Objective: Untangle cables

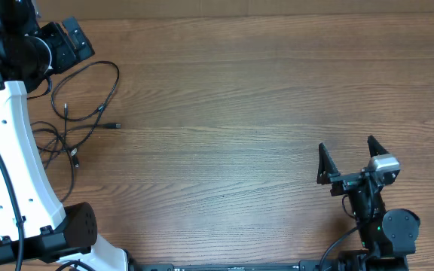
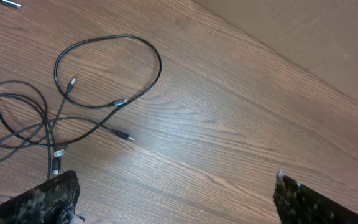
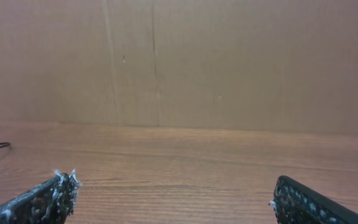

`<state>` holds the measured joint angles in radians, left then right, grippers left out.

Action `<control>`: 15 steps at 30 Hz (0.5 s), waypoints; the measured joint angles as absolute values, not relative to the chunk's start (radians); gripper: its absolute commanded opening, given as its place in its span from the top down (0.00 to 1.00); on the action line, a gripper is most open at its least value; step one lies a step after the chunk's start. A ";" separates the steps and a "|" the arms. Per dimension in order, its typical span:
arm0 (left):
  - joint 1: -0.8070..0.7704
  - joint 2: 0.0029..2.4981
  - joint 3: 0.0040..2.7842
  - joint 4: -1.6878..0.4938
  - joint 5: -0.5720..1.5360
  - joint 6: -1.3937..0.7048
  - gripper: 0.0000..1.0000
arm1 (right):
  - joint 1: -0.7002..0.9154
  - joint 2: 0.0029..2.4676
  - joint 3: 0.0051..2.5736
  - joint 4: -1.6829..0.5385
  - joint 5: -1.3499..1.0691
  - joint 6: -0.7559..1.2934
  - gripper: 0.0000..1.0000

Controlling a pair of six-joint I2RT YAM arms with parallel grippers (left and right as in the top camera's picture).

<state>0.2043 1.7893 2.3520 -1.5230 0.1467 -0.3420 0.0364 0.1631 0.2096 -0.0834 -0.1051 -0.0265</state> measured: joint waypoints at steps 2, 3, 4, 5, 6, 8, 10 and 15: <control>0.204 1.790 2.352 -1.523 0.147 -0.342 0.00 | 0.036 0.136 0.181 -0.082 -0.104 -0.027 0.00; 0.204 1.790 2.352 -1.523 0.147 -0.342 0.00 | 0.036 0.123 0.165 -0.080 -0.105 -0.027 0.00; 0.204 1.790 2.352 -1.523 0.147 -0.342 0.00 | 0.036 0.112 0.150 -0.080 -0.105 -0.027 0.00; 0.204 1.790 2.352 -1.523 0.147 -0.342 0.00 | 0.036 0.105 0.138 -0.080 -0.104 -0.027 0.00; 0.204 1.790 2.352 -1.523 0.147 -0.342 0.00 | 0.036 0.096 0.123 -0.079 -0.105 -0.027 0.00; 0.204 1.790 2.352 -1.523 0.147 -0.342 0.01 | 0.039 0.078 0.098 -0.081 -0.105 -0.026 0.00; 0.204 1.790 2.352 -1.523 0.147 -0.342 0.00 | 0.046 0.062 0.080 -0.083 -0.105 -0.026 0.00; 0.204 1.790 2.352 -1.523 0.147 -0.342 0.01 | 0.067 0.030 0.026 -0.080 -0.123 -0.022 0.00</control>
<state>0.2043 1.7897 2.3520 -1.5230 0.1467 -0.3420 0.0666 0.0296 0.0261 -0.0795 -0.1230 -0.0219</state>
